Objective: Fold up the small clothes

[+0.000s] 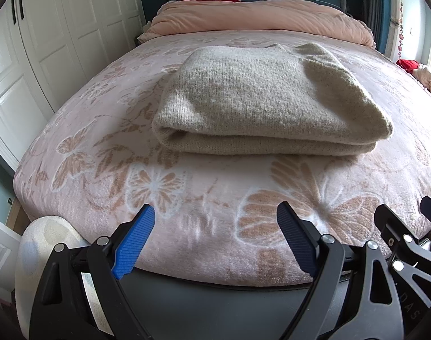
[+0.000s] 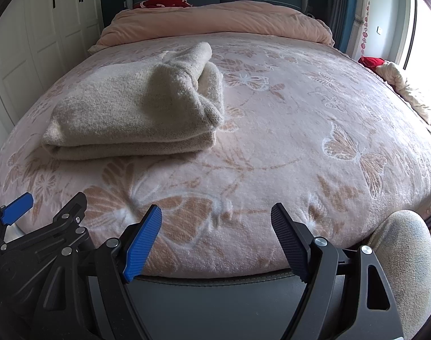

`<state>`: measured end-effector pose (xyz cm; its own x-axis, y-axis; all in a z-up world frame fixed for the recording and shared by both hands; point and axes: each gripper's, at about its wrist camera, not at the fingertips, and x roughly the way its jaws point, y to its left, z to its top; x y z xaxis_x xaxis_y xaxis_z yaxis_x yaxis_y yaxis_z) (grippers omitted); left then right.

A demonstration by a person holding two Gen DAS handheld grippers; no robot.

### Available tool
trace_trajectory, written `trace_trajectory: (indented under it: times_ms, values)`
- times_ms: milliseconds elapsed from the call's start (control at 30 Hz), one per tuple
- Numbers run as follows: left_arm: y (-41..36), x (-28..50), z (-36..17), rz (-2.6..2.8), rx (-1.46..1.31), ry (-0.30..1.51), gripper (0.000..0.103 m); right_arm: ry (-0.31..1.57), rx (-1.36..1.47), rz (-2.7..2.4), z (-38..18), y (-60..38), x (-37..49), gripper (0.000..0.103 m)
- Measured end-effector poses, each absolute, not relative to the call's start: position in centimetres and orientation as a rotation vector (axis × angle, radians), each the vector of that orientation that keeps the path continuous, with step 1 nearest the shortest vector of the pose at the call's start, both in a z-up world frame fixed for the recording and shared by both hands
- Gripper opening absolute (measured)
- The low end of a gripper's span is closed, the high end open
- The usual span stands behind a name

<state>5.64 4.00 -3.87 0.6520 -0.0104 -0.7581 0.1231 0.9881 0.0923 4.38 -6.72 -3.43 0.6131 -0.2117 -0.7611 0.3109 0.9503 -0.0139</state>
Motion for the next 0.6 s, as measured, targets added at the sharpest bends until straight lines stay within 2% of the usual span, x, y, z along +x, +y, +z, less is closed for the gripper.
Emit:
trace_trajectory:
  times_ms: [600]
  values:
    - [4.23,5.69,-3.97,-0.077,0.14,0.861,0.085,0.86,0.124,-0.308,-3.37,-6.47,4.37,0.078]
